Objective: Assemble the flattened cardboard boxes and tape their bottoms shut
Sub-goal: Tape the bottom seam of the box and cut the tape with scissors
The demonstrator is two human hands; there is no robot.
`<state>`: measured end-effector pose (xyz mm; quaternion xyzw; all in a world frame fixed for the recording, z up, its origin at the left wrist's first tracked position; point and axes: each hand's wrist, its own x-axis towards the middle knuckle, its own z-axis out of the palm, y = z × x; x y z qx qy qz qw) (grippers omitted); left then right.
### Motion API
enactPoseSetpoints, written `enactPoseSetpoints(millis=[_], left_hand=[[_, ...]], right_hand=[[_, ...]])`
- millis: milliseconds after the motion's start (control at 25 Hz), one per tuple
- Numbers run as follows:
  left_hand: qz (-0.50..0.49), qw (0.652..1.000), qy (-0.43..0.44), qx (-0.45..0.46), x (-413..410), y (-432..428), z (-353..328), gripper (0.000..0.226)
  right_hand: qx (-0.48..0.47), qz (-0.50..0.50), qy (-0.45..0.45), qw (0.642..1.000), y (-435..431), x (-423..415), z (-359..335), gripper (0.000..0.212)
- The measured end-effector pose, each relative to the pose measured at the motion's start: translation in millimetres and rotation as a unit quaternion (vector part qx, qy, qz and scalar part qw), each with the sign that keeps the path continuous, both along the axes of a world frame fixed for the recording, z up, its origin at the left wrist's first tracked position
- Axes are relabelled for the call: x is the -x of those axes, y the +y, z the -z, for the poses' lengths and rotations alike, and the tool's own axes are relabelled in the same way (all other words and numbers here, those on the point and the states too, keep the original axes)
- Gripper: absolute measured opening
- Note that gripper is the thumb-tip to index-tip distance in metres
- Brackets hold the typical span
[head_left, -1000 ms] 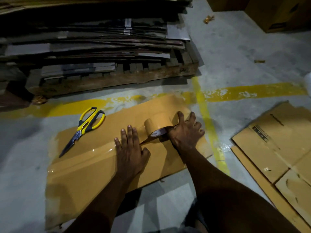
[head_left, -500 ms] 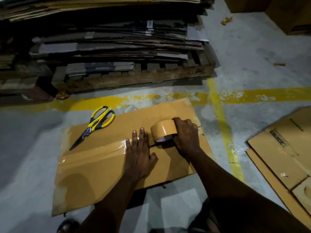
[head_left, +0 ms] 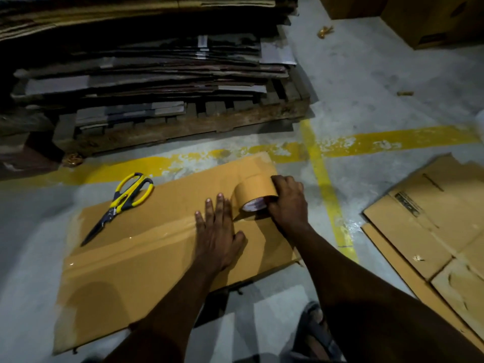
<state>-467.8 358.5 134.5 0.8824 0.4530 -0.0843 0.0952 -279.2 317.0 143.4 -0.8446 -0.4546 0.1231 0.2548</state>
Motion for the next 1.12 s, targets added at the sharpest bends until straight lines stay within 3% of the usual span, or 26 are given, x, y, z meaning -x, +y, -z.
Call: enactPoseSetpoints(millis=[160, 360, 520, 640, 920, 1040, 1120], left_hand=[[-0.020, 1.000, 0.001, -0.013, -16.4, -15.1, 7.8, 0.086], [-0.026, 1.000, 0.005, -0.011, -15.9, -14.6, 5.1, 0.088], [0.004, 1.000, 0.004, -0.009, -34.6, -16.3, 4.5, 0.087], [-0.004, 0.999, -0.042, -0.007, -57.6, -14.8, 9.2, 0.083], [-0.006, 0.999, -0.037, -0.027, -59.1, -12.6, 13.4, 0.085], [-0.009, 0.999, -0.031, -0.021, -61.7, -13.0, 10.6, 0.087], [-0.008, 0.999, -0.033, -0.026, -59.2, -14.4, 10.7, 0.086]], right_hand=[[0.006, -0.014, 0.002, 1.000, -3.1, -12.0, -7.2, 0.055], [-0.012, 0.027, -0.073, 0.997, -8.7, -42.6, -8.0, 0.057], [-0.034, 0.045, 0.045, 0.997, -3.1, -33.1, 0.1, 0.050], [-0.029, 0.038, 0.122, 0.991, -0.6, -39.9, 1.1, 0.039], [-0.079, 0.151, 0.004, 0.985, -11.1, -60.5, -1.9, 0.048], [-0.067, 0.171, 0.006, 0.983, -7.6, -59.7, -2.0, 0.052], [-0.052, 0.237, 0.022, 0.970, -14.3, -66.8, 1.3, 0.058]])
